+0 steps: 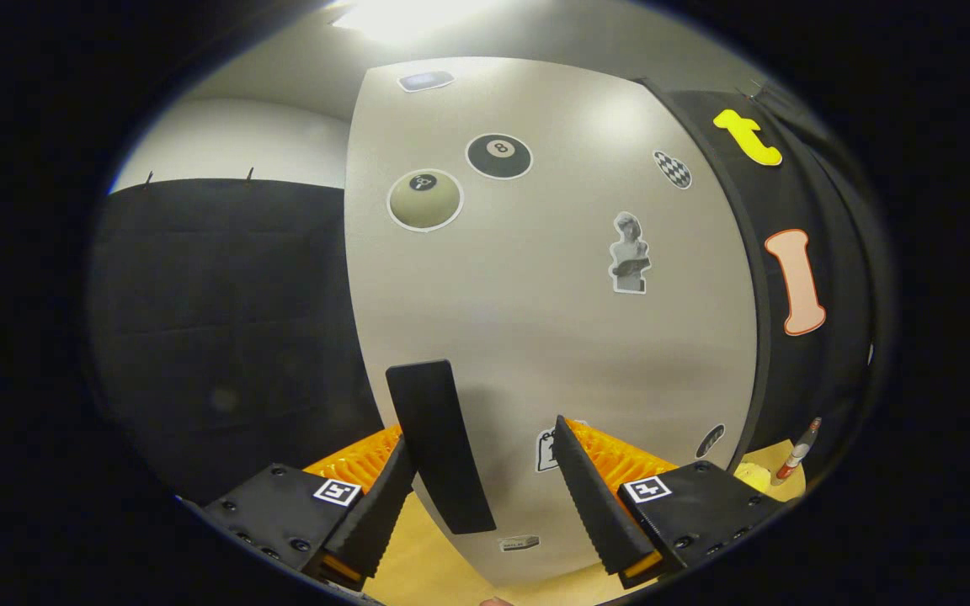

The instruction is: Open the shoe cabinet door, grab the shoes and put them into the shoe cabinet, then close the shoe cabinet door.

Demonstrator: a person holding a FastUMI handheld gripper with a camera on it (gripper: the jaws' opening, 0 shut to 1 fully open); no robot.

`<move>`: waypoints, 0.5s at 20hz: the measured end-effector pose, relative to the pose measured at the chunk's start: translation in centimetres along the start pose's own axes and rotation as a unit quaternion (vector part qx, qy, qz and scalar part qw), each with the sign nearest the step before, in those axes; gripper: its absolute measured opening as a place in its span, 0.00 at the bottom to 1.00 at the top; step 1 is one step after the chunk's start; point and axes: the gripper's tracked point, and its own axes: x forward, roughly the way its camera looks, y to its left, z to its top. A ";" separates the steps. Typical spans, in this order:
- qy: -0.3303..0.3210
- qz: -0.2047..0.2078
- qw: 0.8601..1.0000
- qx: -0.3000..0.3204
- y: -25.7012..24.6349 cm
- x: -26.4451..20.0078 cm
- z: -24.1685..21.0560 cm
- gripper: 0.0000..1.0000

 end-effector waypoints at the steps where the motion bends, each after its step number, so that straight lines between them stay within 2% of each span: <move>1: -0.001 -0.009 1.000 0.004 0.1 0.3 0.0 0.97; 6: 0.000 -0.033 0.999 0.001 0.8 0.7 -0.6 0.97; 10: -0.007 0.000 1.000 -0.019 1.4 -1.9 -1.0 0.97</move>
